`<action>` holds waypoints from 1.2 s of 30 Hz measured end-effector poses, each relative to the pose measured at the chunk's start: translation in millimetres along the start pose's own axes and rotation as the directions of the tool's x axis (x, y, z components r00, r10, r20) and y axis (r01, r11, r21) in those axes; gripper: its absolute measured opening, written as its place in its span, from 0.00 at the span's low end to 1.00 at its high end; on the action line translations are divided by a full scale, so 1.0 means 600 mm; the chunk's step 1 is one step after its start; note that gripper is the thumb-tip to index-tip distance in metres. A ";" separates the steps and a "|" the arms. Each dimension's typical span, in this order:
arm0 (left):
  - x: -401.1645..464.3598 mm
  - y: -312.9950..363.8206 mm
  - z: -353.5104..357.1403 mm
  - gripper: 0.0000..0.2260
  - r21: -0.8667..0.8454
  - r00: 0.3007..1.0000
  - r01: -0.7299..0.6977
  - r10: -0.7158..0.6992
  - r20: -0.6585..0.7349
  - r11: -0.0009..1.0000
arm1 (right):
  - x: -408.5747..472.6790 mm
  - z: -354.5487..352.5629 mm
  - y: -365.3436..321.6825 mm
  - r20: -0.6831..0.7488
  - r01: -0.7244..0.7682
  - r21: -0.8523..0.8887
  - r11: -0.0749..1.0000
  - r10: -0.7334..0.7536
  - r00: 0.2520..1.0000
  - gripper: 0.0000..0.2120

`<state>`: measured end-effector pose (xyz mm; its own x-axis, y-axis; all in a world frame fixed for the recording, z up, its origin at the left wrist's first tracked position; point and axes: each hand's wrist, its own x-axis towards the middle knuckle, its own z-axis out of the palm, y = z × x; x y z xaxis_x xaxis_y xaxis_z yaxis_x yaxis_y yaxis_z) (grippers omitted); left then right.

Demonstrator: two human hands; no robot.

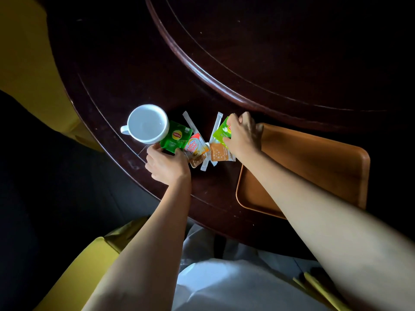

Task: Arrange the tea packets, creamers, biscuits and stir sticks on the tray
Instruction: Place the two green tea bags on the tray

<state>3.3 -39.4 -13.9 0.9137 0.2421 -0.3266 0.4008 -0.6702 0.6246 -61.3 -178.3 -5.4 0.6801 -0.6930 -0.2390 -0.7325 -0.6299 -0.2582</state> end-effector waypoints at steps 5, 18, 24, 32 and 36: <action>-0.002 -0.002 0.007 0.21 0.072 1.000 -0.013 0.011 0.016 0.997 | -0.010 0.005 0.004 -0.060 0.032 0.042 0.999 -0.030 0.998 0.19; 0.012 -0.008 0.014 0.10 -0.069 0.995 -0.004 -0.003 -0.102 0.998 | -0.023 -0.020 0.028 -0.105 -0.023 0.421 0.907 0.074 0.992 0.13; 0.019 -0.004 0.016 0.09 -0.055 0.992 0.039 -0.045 -0.121 0.998 | -0.036 -0.014 0.042 -0.100 -0.029 0.640 0.768 0.121 0.988 0.11; -0.030 -0.040 -0.057 0.07 -0.316 0.983 -0.071 0.012 -0.185 0.946 | -0.066 -0.052 0.089 -0.032 -0.074 0.836 0.544 0.183 0.983 0.19; -0.078 -0.049 -0.073 0.04 -0.455 1.000 -0.013 0.021 0.012 0.891 | -0.082 -0.079 0.141 0.008 -0.100 0.864 0.493 0.185 0.983 0.18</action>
<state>-48.4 -0.4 13.8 0.9210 0.2200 -0.3216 0.3756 -0.2810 0.8832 -158.4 -214.1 29.0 0.5327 -0.7949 -0.2905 -0.4046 0.0623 -0.9124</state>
